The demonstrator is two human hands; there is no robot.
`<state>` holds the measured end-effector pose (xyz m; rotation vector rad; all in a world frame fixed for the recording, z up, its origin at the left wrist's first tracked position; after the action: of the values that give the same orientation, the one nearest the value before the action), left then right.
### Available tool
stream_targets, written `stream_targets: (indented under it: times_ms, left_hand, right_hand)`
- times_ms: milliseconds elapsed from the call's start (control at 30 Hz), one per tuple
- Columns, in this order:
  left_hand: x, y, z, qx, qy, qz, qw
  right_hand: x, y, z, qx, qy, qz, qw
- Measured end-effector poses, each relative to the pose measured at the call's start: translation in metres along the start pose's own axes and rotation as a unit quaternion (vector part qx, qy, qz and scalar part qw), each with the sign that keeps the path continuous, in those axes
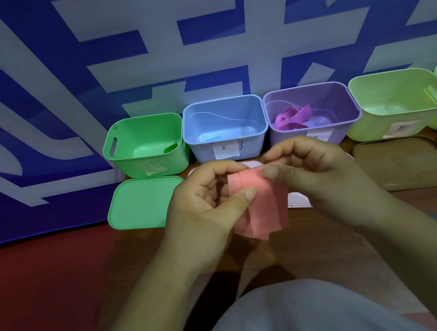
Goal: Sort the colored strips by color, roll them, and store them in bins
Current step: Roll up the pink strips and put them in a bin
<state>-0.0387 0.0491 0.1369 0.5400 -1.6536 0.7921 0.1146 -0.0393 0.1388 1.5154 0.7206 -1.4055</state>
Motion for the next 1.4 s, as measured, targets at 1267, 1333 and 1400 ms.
stream_targets:
  times_ms: [1267,1333,1400]
  left_hand:
    - [0.0027,0.0004,-0.0044,-0.017,-0.009,-0.006,1.000]
    - [0.0021,0.0010,-0.0042,-0.010,-0.006,0.001,1.000]
    - [0.0015,0.0015,-0.0037,-0.003,-0.005,0.008,1.000]
  right_hand:
    - [-0.0007,-0.0018,0.0000,-0.025,0.013,-0.014,1.000]
    - [-0.0005,-0.0020,0.0003,-0.017,0.017,-0.008,1.000]
    - [-0.0003,-0.0024,0.0011,-0.014,0.023,-0.013,1.000]
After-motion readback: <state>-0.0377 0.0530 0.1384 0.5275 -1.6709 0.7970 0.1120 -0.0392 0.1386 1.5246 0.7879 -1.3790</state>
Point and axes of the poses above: each hand's wrist, its own z-axis away from the middle knuckle, its own y-axis out of the back of the hand, x = y × z, the point moved 4 cm from there along -z, towards the middle knuckle, and after that the axes turned 11 degrees about z, right-handed, at the moved point
